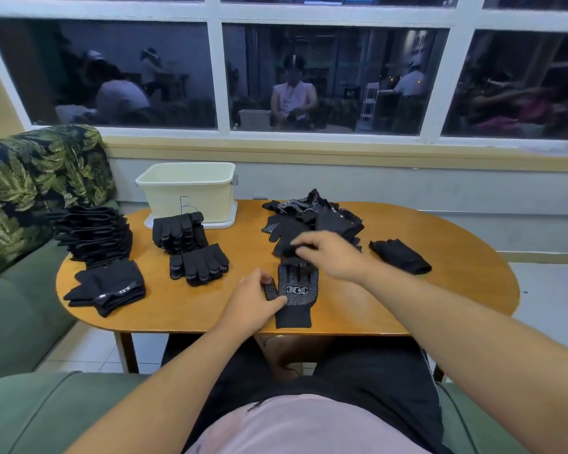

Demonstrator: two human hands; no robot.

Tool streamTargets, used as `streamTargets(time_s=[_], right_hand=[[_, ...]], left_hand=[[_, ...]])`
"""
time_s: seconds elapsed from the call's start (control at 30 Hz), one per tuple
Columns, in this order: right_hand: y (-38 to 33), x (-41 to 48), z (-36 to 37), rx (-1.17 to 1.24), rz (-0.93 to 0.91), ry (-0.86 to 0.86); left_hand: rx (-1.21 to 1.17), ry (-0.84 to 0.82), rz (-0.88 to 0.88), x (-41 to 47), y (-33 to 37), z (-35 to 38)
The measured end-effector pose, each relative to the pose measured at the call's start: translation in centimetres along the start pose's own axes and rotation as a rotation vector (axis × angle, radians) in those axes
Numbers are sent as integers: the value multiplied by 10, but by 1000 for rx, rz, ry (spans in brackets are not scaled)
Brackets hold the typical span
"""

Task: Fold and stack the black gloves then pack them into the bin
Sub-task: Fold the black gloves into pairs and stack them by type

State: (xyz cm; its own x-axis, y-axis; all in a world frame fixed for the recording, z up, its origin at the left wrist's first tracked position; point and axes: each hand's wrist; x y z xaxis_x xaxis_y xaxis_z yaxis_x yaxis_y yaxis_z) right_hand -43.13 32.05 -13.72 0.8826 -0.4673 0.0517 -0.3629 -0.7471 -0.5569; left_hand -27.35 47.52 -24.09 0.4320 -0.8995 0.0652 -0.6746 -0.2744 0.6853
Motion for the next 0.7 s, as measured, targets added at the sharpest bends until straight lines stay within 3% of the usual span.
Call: streamTargets(time_s=[0.17,0.43,0.7], right_hand=[[18,-40,54,100,34,-51],[21,-49,83,-157,-15,-97],[20,-44,85,20,-38,206]], left_hand=[[-43,14,-38,-1,2,1],[-26,-72,-1,-3,-3,-6],[-30,-35,-20,-4,-2,-2]])
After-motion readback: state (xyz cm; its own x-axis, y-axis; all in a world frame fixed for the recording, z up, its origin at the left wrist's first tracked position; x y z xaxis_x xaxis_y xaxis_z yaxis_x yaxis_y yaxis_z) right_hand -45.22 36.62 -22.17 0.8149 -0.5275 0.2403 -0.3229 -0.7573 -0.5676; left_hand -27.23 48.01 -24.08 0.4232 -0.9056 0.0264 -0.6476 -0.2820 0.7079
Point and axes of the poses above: each hand's wrist, its own x-axis towards the middle knuckle, its own z-axis out of the palm, y = z × x, and after that the axes turned 10 degrees about -y, right-handed
